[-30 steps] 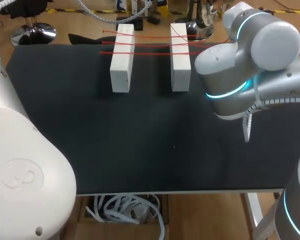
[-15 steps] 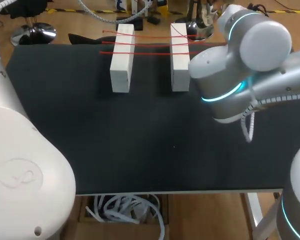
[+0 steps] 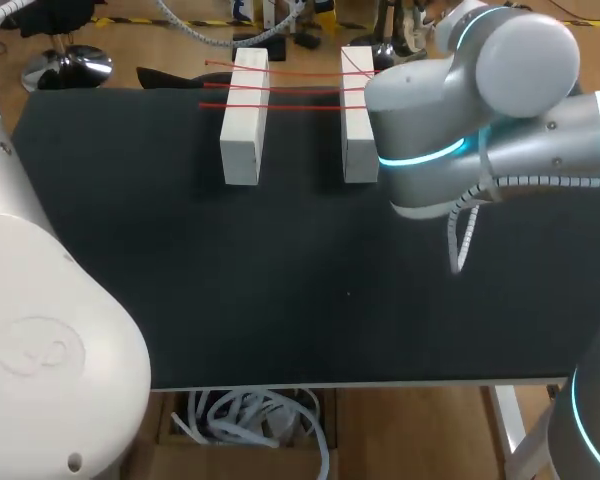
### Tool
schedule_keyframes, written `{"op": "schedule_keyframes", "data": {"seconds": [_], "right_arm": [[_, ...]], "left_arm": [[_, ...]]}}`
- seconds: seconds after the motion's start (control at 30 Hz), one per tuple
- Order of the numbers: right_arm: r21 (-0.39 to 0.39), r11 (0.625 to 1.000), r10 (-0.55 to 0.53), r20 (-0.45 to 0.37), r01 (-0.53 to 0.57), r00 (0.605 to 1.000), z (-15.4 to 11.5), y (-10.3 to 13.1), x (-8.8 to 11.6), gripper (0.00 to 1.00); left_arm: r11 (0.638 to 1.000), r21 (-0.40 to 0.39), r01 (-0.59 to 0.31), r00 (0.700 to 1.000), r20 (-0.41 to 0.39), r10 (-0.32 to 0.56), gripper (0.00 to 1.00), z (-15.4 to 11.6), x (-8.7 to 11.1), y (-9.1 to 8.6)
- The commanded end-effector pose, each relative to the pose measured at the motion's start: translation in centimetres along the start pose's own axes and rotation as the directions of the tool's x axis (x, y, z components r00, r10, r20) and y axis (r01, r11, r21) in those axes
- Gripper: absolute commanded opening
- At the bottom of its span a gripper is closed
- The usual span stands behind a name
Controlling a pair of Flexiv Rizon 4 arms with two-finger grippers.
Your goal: Grab the tape and strap the tape.
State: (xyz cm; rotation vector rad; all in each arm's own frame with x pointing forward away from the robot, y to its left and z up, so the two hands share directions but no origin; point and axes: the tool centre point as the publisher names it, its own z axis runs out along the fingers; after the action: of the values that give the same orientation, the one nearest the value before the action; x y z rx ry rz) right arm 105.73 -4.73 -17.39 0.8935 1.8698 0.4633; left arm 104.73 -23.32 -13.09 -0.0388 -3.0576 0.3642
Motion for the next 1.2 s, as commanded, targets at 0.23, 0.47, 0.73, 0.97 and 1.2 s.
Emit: {"op": "schedule_keyframes", "data": {"seconds": [0.23, 0.47, 0.73, 0.97, 1.2], "right_arm": [[0.06, 0.994, -0.095, 0.045, 0.092, 0.995, 0.0, 0.3, -0.4, 0.0], [0.035, 0.963, -0.268, 0.129, 0.266, 0.955, 0.1, 2.4, -0.4, 0.0], [0.014, 0.942, -0.333, 0.134, 0.334, 0.933, -0.2, 3.8, 1.0, 0.0], [-0.016, 0.929, -0.363, 0.143, 0.369, 0.921, -0.5, 5.1, 2.1, 0.0], [-0.02, 0.914, -0.398, 0.155, 0.406, 0.904, -0.9, 5.6, 3.2, 0.0]], "left_arm": [[1.0, -0.004, 0.002, 1.0, -0.001, -0.002, 0.0, -0.1, 0.0, -0.1], [1.0, -0.004, 0.002, 1.0, -0.001, -0.002, 0.0, -0.1, 0.0, -0.1], [1.0, -0.004, 0.002, 1.0, -0.001, -0.002, 0.0, -0.1, 0.0, -0.1], [1.0, -0.004, 0.002, 1.0, -0.001, -0.002, 0.0, -0.1, 0.0, -0.1], [1.0, -0.004, 0.002, 1.0, -0.001, -0.002, 0.0, -0.1, 0.0, -0.1]]}}
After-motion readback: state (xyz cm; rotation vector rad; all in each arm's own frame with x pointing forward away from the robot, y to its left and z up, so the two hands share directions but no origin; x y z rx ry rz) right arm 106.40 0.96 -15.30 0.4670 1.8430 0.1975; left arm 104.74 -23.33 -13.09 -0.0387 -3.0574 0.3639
